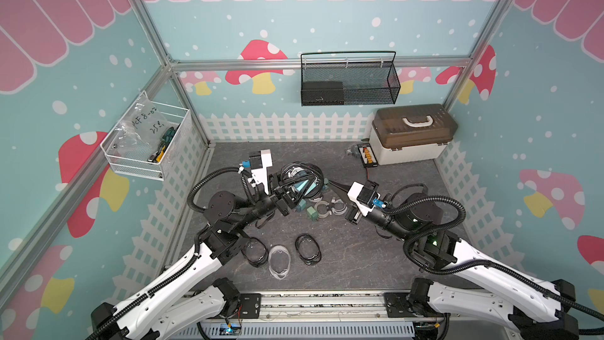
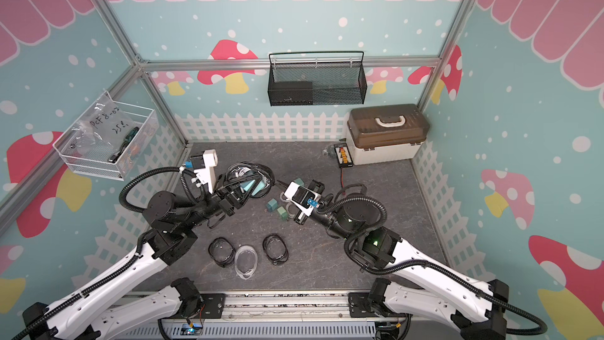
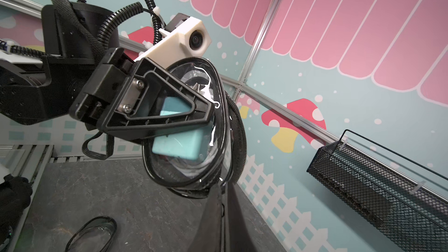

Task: Pack away charging kits
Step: Zip the zipper on the storage bag.

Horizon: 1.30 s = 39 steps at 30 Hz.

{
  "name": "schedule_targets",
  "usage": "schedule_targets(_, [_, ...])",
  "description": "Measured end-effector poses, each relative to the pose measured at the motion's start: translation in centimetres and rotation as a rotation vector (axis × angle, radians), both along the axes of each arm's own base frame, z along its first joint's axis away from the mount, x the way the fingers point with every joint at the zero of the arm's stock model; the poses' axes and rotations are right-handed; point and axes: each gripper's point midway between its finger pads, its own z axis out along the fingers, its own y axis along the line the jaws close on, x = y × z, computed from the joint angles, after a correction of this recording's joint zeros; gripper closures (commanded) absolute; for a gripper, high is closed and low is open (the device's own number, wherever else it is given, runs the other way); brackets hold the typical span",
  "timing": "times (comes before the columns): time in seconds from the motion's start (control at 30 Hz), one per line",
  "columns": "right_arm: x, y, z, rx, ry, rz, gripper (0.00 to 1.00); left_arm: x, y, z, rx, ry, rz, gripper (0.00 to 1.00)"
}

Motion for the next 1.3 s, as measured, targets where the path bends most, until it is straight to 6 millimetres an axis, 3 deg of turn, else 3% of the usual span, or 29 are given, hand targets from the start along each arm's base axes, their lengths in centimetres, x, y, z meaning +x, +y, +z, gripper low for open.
schedule_targets(0.2, [0.4, -2.6, 2.6, 0.057, -0.068, -0.088, 0.99, -0.8, 0.0, 1.0, 0.004, 0.003, -0.073, 1.00])
schedule_targets(0.3, [0.6, -2.2, 2.9, 0.047, -0.028, -0.080, 0.49, -1.2, -0.1, 0.9, 0.017, -0.009, -0.091, 1.00])
schedule_targets(0.37, [0.3, -1.8, 3.0, 0.048, 0.013, -0.037, 0.26, -1.3, -0.2, 0.8, 0.042, -0.025, -0.089, 1.00])
schedule_targets(0.47, [-1.1, -1.2, 2.6, 0.058, 0.075, 0.064, 0.10, -1.3, -0.3, 1.6, 0.085, -0.081, -0.069, 1.00])
schedule_targets(0.57, [-2.3, -0.6, 2.2, 0.075, 0.148, 0.158, 0.01, -1.6, -0.4, 3.1, 0.112, -0.180, -0.059, 1.00])
schedule_targets(0.67, [-2.6, 0.6, 1.3, 0.079, 0.233, 0.219, 0.01, -2.4, -0.7, 4.1, 0.133, -0.277, -0.085, 1.00])
schedule_targets(0.9, [-1.7, 4.6, 0.1, 0.028, 0.376, 0.309, 0.02, -3.7, -1.0, 4.2, 0.184, -0.387, -0.121, 1.00])
schedule_targets(1.03, [-2.0, 5.3, 0.7, 0.029, 0.391, 0.354, 0.07, -3.7, -1.2, 3.7, 0.208, -0.403, -0.123, 1.00])
schedule_targets(1.17, [-2.4, 5.3, 1.4, 0.039, 0.389, 0.378, 0.26, -3.3, -1.4, 3.1, 0.231, -0.398, -0.120, 1.00])
schedule_targets(1.3, [-2.6, 5.1, 1.4, 0.038, 0.393, 0.381, 0.57, -3.0, -1.5, 2.8, 0.243, -0.401, -0.113, 1.00])
